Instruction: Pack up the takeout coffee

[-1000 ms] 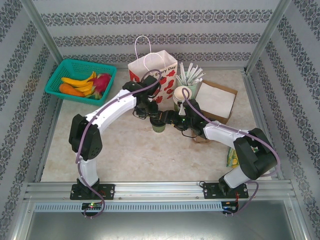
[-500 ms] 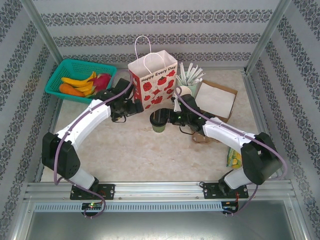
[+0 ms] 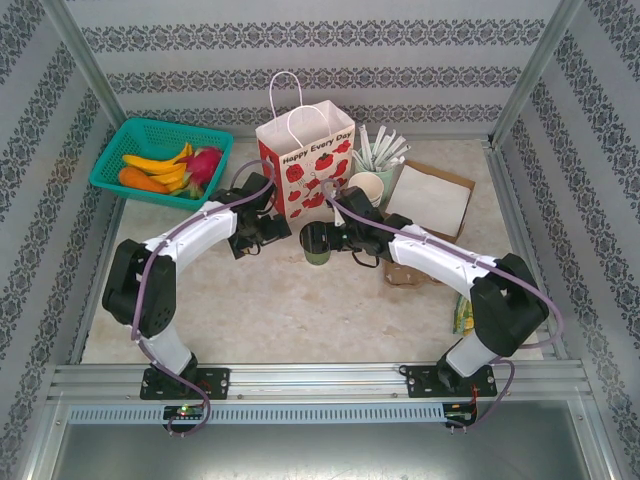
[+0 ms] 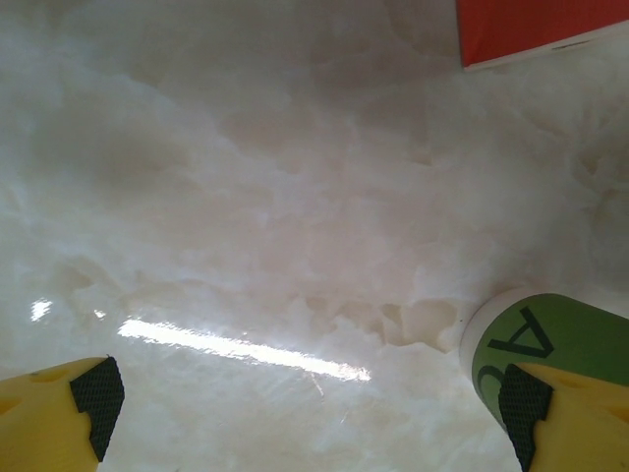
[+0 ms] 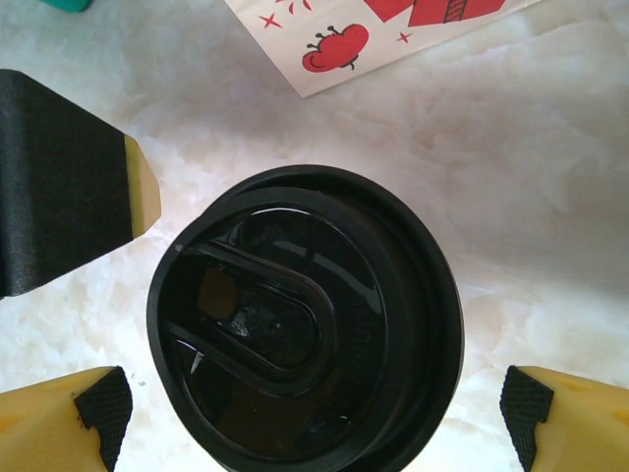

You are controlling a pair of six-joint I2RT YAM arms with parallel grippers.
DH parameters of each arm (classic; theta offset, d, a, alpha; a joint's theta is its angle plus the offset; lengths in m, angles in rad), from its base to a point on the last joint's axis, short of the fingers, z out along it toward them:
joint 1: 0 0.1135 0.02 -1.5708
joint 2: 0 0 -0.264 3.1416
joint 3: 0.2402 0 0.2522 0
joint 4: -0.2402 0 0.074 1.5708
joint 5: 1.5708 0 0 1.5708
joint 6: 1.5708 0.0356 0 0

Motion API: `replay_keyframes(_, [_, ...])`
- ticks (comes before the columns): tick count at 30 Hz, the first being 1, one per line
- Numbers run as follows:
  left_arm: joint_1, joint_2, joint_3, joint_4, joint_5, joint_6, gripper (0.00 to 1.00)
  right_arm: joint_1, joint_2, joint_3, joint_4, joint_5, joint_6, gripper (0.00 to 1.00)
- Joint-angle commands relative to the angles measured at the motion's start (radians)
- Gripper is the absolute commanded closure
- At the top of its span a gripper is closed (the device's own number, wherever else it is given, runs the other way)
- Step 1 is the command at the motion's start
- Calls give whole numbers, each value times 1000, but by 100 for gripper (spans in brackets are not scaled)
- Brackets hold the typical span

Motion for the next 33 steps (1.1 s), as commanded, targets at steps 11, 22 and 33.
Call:
replay_keyframes(11, [6,38,-12,56,62,-21,0,22,81,92,-42,47,-26,2])
replay_keyframes(22, [5,53,-17,60,95,-15,0,25,141,67,-64,67,26,13])
replay_keyframes(33, [-3,56,-38,75,104,-27,0,26,169,-27,-74,86,36,29])
